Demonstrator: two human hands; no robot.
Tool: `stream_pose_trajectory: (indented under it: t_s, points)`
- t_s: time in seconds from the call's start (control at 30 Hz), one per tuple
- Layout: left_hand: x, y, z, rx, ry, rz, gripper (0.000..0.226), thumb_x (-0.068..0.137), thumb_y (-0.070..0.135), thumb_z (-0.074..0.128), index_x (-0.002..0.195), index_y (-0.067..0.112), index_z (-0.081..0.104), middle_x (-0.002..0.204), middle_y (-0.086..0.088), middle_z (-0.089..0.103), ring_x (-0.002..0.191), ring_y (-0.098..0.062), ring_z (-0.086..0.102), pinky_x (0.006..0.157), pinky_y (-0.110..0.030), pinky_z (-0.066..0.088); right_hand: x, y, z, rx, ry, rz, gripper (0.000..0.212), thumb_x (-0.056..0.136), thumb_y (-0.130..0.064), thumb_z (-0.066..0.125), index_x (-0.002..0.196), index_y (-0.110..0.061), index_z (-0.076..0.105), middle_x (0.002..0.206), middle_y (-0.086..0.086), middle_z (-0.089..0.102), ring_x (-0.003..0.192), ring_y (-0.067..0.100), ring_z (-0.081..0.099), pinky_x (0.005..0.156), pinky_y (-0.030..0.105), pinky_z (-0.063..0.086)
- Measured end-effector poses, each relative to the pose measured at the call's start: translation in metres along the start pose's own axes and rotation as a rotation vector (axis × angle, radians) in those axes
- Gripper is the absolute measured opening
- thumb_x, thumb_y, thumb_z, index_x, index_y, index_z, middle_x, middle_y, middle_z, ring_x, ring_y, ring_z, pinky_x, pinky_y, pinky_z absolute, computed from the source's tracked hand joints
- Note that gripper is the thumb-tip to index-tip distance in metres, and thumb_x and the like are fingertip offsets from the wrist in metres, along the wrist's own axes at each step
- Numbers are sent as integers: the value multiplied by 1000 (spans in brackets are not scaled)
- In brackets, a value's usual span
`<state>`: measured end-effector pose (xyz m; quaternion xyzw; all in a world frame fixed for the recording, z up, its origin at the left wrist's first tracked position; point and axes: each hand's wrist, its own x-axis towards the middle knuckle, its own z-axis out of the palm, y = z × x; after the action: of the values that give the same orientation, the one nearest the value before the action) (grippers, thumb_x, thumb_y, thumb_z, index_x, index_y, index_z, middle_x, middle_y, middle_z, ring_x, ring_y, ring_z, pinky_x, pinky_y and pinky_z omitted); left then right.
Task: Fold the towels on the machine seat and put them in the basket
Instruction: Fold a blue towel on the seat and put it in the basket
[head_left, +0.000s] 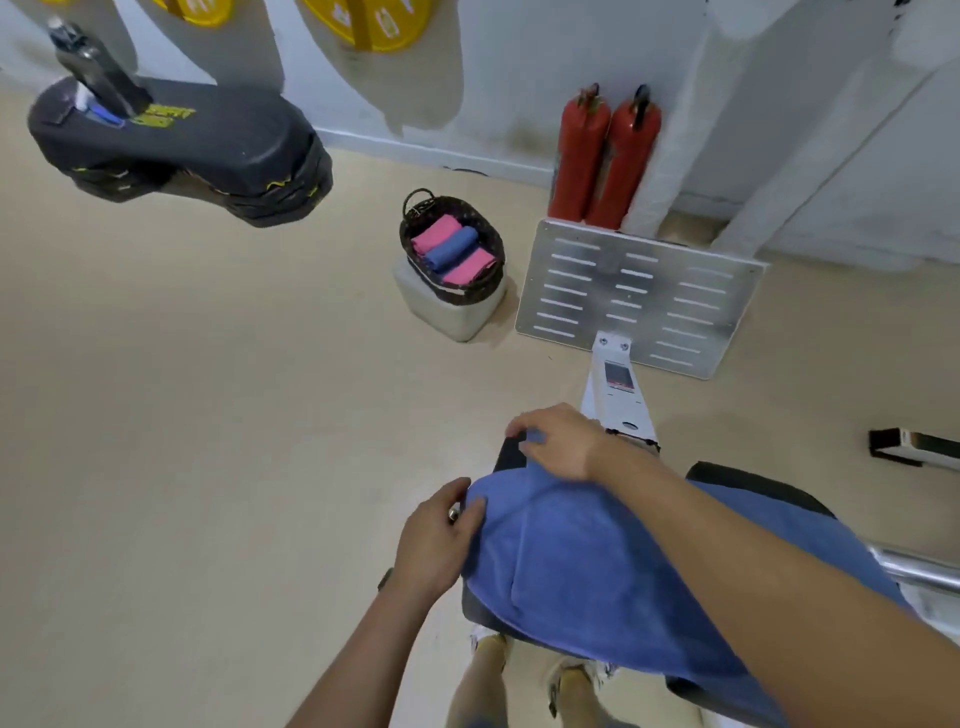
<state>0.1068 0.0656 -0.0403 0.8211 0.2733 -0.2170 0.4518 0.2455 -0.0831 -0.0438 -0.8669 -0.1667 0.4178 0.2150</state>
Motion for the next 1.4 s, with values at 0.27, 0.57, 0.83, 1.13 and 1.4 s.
stream_pose_trajectory:
  t_s: [0.27,0.57,0.83,1.13,1.4]
  points:
    - [-4,-3,-18,-218,137,58,13,82,17,67,73,21,60,57,6,50,53,-7,40,49,-16,32,26,-45,-7,-273,-513,-184,35,73,-7,63,101,-27,64,100,-10,62,94,15,59,86,36,53]
    - [-57,-49,-18,-434,266,-56,12,79,23,58,70,23,51,65,-10,51,56,-14,42,54,-27,36,40,-75,-11,-923,-350,-126,25,85,-8,53,104,-23,60,111,2,49,77,18,33,77,32,25]
    - [-54,-78,-19,-105,220,-179,21,87,15,61,70,21,50,65,5,59,65,-9,53,59,-24,39,71,-41,22,-551,375,-361,15,64,3,64,73,-10,63,81,10,50,74,32,50,56,31,38]
    - [-64,-80,-42,-699,64,-300,2,89,2,59,88,0,59,54,-3,42,53,-21,40,50,-24,36,0,-65,43,376,164,98,51,92,-18,50,141,-23,37,111,1,58,90,21,63,88,36,51]
    - [-67,-50,-51,-797,-156,-127,16,86,19,60,97,9,66,82,-14,68,72,-19,57,69,-28,45,-98,-105,122,-8,147,-227,67,82,-31,65,138,-34,29,120,-6,41,97,16,58,82,28,51]
